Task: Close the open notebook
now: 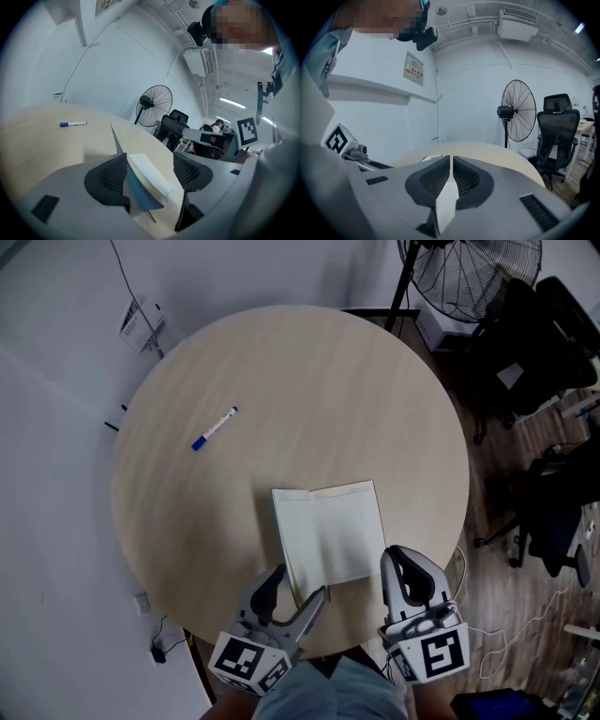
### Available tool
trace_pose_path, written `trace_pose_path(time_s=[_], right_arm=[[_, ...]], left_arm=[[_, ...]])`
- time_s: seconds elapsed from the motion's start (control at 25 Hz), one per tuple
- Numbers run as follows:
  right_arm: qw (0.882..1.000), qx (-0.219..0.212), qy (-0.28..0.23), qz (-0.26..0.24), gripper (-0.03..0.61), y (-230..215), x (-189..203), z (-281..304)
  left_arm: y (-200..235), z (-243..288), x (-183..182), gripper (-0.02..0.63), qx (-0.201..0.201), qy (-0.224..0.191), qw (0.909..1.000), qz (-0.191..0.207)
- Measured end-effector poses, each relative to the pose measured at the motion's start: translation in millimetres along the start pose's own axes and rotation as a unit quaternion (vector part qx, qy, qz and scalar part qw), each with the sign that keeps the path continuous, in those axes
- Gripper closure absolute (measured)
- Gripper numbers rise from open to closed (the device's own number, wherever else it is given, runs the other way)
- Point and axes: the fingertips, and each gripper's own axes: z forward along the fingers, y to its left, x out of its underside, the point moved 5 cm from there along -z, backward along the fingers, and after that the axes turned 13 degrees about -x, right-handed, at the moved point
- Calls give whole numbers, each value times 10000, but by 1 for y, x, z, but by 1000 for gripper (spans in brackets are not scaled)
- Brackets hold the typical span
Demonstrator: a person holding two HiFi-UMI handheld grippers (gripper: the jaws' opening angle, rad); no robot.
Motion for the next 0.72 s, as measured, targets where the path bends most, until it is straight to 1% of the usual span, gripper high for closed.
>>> trace_pose_path(time_s=[0.28, 0.44, 0.72], right_arm=[[9997, 202, -82, 107, 529, -8, 3, -16], [9993, 302, -134, 176, 529, -13, 8, -26], [9974, 625, -154, 324, 529, -36, 17, -47]], left_arm=[[-21, 8, -10, 288, 284, -18, 9994, 197], [-32, 15, -9, 290, 456, -4, 9986, 279], [-54, 37, -9, 288, 729, 116, 9966, 375]])
